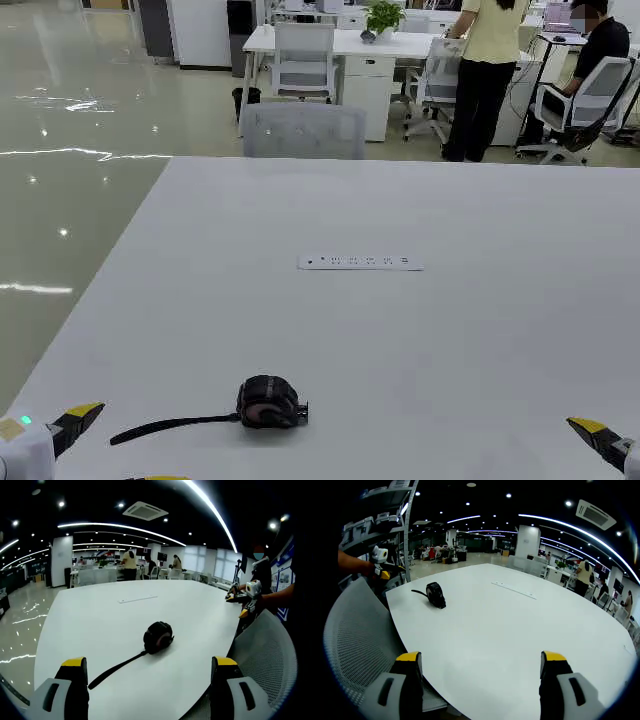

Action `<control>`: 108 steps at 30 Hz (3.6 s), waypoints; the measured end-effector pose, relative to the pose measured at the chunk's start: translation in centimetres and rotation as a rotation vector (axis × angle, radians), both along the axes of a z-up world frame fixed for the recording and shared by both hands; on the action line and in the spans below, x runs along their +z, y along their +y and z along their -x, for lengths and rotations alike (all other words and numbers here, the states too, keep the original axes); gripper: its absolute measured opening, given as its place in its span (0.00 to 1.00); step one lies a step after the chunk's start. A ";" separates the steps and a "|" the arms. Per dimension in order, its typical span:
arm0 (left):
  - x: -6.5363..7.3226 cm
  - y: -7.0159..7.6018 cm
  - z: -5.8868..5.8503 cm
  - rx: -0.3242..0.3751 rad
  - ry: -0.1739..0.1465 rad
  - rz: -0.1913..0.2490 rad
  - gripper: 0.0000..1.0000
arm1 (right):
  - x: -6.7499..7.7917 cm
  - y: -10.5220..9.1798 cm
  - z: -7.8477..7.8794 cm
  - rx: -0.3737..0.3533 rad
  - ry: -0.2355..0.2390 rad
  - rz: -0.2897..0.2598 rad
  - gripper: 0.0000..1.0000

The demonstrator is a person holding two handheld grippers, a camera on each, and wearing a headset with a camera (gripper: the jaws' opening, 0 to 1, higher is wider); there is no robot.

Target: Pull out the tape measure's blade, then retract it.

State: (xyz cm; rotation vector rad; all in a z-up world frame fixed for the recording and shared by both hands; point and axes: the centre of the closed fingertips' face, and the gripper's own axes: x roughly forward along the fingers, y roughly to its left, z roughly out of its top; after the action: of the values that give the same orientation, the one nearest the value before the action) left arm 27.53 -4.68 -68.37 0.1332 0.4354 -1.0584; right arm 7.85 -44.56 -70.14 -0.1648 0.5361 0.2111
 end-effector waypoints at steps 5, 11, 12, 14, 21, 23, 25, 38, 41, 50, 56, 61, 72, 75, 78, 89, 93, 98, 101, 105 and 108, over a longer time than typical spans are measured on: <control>-0.3 0.1 -0.1 -0.002 0.013 -0.011 1.00 | 0.0 0.0 -0.1 -0.012 -0.006 -0.010 1.00; 0.3 -0.1 -0.2 -0.006 0.004 -0.004 1.00 | -0.7 0.1 0.1 -0.008 0.010 -0.013 1.00; 0.3 -0.1 -0.2 -0.004 0.002 -0.004 1.00 | -0.7 0.1 0.1 -0.006 0.015 -0.011 1.00; 0.2 -0.1 -0.3 -0.001 0.003 -0.004 1.00 | -0.7 0.0 0.0 -0.003 0.017 -0.013 1.00; 0.5 -0.7 -0.3 -0.001 0.008 0.036 0.97 | -0.4 0.0 -0.9 0.014 0.017 -0.009 1.00; 0.5 -1.0 -0.4 0.000 0.033 0.044 0.97 | -0.4 -0.1 -1.0 0.015 0.014 -0.010 1.00; 0.5 -1.1 -0.6 -0.004 0.038 0.040 0.97 | -0.4 -0.1 -1.0 0.013 0.013 -0.011 1.00; 0.0 -2.4 -1.0 -0.112 0.000 -0.058 0.97 | 0.1 -1.3 -0.9 0.012 0.016 0.012 1.00; -0.1 -3.2 -0.7 -0.170 -0.001 -0.081 0.97 | 0.0 -1.6 -1.1 0.035 0.027 0.033 1.00; -1.9 -5.7 0.2 -0.373 -0.015 -0.246 0.97 | 0.0 0.5 -3.5 0.161 0.044 0.049 0.99; -2.6 -7.5 -1.0 -0.449 -0.042 -0.328 0.86 | 0.0 2.3 -5.3 0.238 0.052 0.052 0.99; -3.5 -8.9 -1.6 -0.521 -0.031 -0.427 0.88 | -0.3 3.9 -6.3 0.323 0.088 0.050 1.00; -4.3 -12.1 -4.0 -0.641 -0.086 -0.553 0.87 | -0.3 4.9 -9.5 0.407 0.117 0.052 1.00; -4.7 -12.6 -4.4 -0.662 -0.072 -0.567 0.83 | -0.4 4.9 -10.4 0.410 0.117 0.048 1.00; -5.2 -13.1 -4.9 -0.687 -0.095 -0.611 0.79 | -0.4 5.1 -11.3 0.421 0.115 0.044 1.00; -6.3 -15.9 -4.5 -0.771 -0.101 -0.666 0.76 | -0.3 7.1 -14.2 0.492 0.113 0.008 1.00; -7.5 -15.9 -4.9 -0.792 -0.112 -0.718 0.70 | 0.5 8.3 -15.9 0.485 0.093 -0.096 1.00; -7.9 -16.8 -5.8 -0.818 -0.227 -0.718 0.62 | 0.6 10.1 -16.8 0.562 0.072 -0.088 1.00; -8.4 -17.0 -5.2 -0.784 -0.153 -0.710 0.52 | -0.7 10.9 -16.7 0.609 0.108 -0.045 1.00; -9.3 -16.7 -4.2 -0.822 -0.134 -0.738 0.55 | -1.5 11.8 -17.4 0.624 0.120 -0.028 1.00; -9.8 -16.7 -4.2 -0.830 -0.139 -0.752 0.53 | -1.5 12.6 -17.9 0.638 0.121 -0.028 1.00</control>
State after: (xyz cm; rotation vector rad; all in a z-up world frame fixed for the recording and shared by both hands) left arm 31.74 -21.40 -78.22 1.1248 0.6578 -1.6309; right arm 25.78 -31.97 -71.66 -0.2944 0.5887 0.8533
